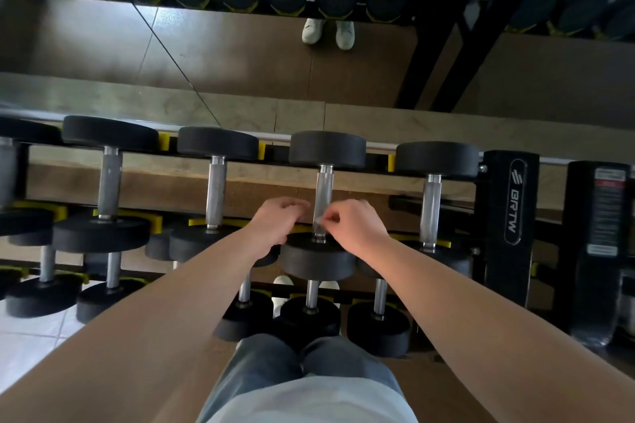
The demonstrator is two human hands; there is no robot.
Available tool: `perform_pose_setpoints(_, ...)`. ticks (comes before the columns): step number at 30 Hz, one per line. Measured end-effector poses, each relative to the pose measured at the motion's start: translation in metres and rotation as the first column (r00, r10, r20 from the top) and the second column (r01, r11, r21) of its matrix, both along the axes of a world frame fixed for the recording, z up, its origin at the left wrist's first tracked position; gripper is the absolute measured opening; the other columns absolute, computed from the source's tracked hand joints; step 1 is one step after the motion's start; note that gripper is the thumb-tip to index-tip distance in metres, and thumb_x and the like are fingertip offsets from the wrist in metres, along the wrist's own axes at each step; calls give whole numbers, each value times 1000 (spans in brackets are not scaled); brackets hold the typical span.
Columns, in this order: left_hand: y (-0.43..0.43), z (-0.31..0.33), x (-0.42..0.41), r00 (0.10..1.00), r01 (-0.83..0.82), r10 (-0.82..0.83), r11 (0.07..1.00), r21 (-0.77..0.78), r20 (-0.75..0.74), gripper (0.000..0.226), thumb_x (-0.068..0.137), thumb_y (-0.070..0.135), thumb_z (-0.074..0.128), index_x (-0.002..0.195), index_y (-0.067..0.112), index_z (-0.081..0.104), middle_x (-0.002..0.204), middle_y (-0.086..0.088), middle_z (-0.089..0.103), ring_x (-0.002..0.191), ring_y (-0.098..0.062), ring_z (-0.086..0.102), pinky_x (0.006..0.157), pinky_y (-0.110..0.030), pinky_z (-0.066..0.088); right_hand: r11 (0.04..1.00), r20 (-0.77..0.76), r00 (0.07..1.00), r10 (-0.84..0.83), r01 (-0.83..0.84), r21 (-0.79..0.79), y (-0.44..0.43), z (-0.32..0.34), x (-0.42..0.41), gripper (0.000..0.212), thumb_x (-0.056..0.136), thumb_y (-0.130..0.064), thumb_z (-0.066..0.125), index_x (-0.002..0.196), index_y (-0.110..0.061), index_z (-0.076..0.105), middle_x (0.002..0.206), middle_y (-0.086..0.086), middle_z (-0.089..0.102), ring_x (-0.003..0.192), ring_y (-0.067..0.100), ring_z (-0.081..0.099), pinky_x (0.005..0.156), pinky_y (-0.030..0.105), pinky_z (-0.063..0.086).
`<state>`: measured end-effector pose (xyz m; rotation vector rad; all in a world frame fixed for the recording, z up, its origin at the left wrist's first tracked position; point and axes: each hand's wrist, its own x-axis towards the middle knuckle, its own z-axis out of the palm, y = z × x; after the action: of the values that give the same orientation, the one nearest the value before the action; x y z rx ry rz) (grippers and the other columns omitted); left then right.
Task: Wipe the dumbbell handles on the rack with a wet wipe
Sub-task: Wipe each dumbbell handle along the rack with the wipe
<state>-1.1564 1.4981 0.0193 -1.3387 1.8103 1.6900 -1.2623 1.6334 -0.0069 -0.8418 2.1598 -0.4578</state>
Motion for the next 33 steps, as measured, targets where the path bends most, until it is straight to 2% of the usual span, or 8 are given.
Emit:
perform_pose_setpoints(3, 1, 4, 2, 998, 55, -55, 998, -36, 8, 20, 102, 29, 58, 119, 31, 68, 125, -17, 67, 121, -43, 60, 100, -55, 51, 997, 46, 999, 15, -19, 74, 7, 1, 8, 15, 97, -29, 68, 110, -23, 75, 111, -5, 73, 96, 9, 67, 87, 28, 55)
perform_pose_setpoints(7, -2, 7, 1, 994, 100, -99, 995, 18, -39, 17, 97, 37, 66, 112, 32, 69, 105, -5, 69, 72, -8, 41, 70, -31, 55, 920, 249, 902, -354, 384, -84, 2, 10, 7, 17, 94, -34, 72, 108, -25, 71, 102, -12, 70, 93, 3, 65, 76, 18, 49)
perform_pose_setpoints(8, -3, 8, 0, 993, 106, -105, 994, 15, -47, 21, 97, 38, 66, 116, 30, 69, 112, -8, 66, 109, -30, 47, 69, -26, 55, 893, 309, 865, -394, 440, -94, 0, 13, 8, 17, 93, -34, 73, 108, -26, 71, 102, -12, 70, 94, 3, 65, 76, 18, 48)
perform_pose_setpoints(9, -5, 7, -1, 994, 97, -97, 995, 6, -57, 22, 97, 38, 67, 116, 29, 68, 116, -8, 63, 70, -16, 59, 67, -25, 54, 875, 353, 838, -417, 475, -95, -3, 17, 9, 16, 92, -32, 74, 107, -27, 71, 103, -11, 70, 95, 4, 65, 78, 19, 49)
perform_pose_setpoints(16, -20, 2, -11, 991, 99, -98, 995, 3, -87, 13, 92, 34, 73, 104, 30, 70, 116, -8, 67, 130, -44, 51, 109, -57, 43, 783, 456, 715, -529, 619, -61, -9, 24, 11, 25, 96, -16, 70, 121, -21, 72, 117, -2, 71, 56, -4, 56, 51, 13, 41)
perform_pose_setpoints(24, -34, -22, -44, 979, -93, 81, 994, -55, -189, 8, 96, 31, 69, 104, 31, 70, 107, 12, 66, 111, -14, 61, 85, -27, 46, 668, 272, 651, -709, 743, -35, -9, 13, 7, 34, 95, -20, 70, 129, -24, 67, 128, -4, 67, 101, 9, 61, 91, 31, 54)
perform_pose_setpoints(28, -24, -28, -34, 979, 87, -127, 968, -235, -162, 9, 95, 30, 70, 103, 27, 72, 101, 11, 68, 88, -2, 61, 64, -15, 42, 671, 266, 642, -719, 741, 26, -2, 3, 16, 31, 95, -17, 68, 125, -25, 69, 126, -6, 67, 89, 1, 55, 67, 14, 40)
perform_pose_setpoints(33, -10, -33, 4, 859, 468, -510, 824, -319, -55, 10, 94, 24, 72, 96, 34, 72, 103, 15, 70, 90, 5, 59, 74, -9, 44, 707, 213, 683, -699, 705, 56, -5, -3, 23, 26, 95, -20, 64, 119, -26, 73, 118, -8, 72, 105, 11, 66, 76, 20, 47)
